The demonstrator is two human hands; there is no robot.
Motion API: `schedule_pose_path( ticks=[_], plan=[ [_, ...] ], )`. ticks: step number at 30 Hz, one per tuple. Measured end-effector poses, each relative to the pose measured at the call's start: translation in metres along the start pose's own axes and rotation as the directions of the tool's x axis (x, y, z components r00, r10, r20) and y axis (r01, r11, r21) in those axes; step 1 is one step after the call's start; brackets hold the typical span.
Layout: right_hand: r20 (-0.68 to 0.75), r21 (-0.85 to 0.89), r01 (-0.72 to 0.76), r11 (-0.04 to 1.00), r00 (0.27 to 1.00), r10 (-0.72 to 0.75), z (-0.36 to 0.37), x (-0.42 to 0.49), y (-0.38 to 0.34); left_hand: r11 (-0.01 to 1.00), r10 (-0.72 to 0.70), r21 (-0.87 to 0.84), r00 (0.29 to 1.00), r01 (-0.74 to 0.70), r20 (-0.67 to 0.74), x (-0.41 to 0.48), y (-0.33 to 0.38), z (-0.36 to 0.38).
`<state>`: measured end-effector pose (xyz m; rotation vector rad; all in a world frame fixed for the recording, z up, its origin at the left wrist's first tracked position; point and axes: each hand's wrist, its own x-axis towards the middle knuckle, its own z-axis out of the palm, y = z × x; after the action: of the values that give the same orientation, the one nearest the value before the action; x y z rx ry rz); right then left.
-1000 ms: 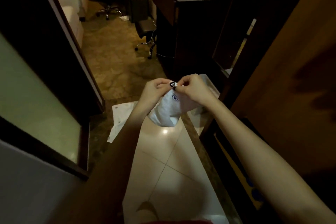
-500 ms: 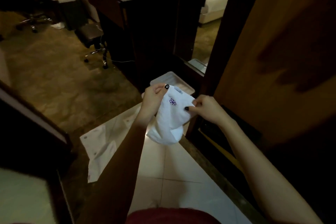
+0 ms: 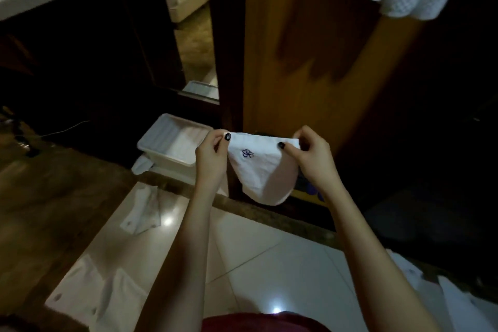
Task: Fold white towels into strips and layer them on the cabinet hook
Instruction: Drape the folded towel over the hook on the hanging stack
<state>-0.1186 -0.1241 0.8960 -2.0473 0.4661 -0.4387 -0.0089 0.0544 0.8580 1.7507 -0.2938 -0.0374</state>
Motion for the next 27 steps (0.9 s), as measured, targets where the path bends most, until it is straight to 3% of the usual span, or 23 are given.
schedule_pose_path(
  ticks=[2, 5, 10, 15, 20, 23, 27],
  plan=[
    [-0.03, -0.027, -0.107, 0.994, 0.994, 0.106, -0.02, -0.001, 0.008, 1.0, 0.015, 0.001, 0.996, -0.015, 0.091, 0.001, 0.006, 0.02],
    [0.043, -0.048, -0.285, 0.957, 0.957, 0.287, -0.053, -0.005, 0.024, 0.999, -0.002, -0.051, 0.975, 0.014, 0.222, -0.001, 0.016, 0.049],
    [-0.101, -0.066, -0.318, 0.946, 0.945, 0.31, -0.095, -0.029, 0.04, 0.996, 0.069, -0.076, 0.908, -0.041, 0.413, -0.013, 0.039, 0.093],
    [-0.096, -0.091, -0.316, 0.944, 0.947, 0.307, -0.126, -0.044, 0.045, 0.996, 0.094, -0.036, 0.911, -0.087, 0.402, -0.023, 0.052, 0.119],
    [-0.045, 0.078, -0.302, 0.95, 0.951, 0.306, -0.153, -0.066, 0.049, 0.996, 0.085, -0.04, 0.897, -0.075, 0.435, -0.039, 0.065, 0.142],
    [-0.11, 0.211, -0.282, 0.936, 0.945, 0.309, -0.169, -0.076, 0.057, 0.995, 0.103, -0.058, 0.883, -0.086, 0.458, -0.048, 0.073, 0.151],
    [-0.302, 0.033, -0.297, 0.954, 0.907, 0.293, -0.17, -0.083, 0.073, 0.986, 0.132, 0.036, 0.889, -0.165, 0.438, -0.063, 0.079, 0.167]
  ],
)
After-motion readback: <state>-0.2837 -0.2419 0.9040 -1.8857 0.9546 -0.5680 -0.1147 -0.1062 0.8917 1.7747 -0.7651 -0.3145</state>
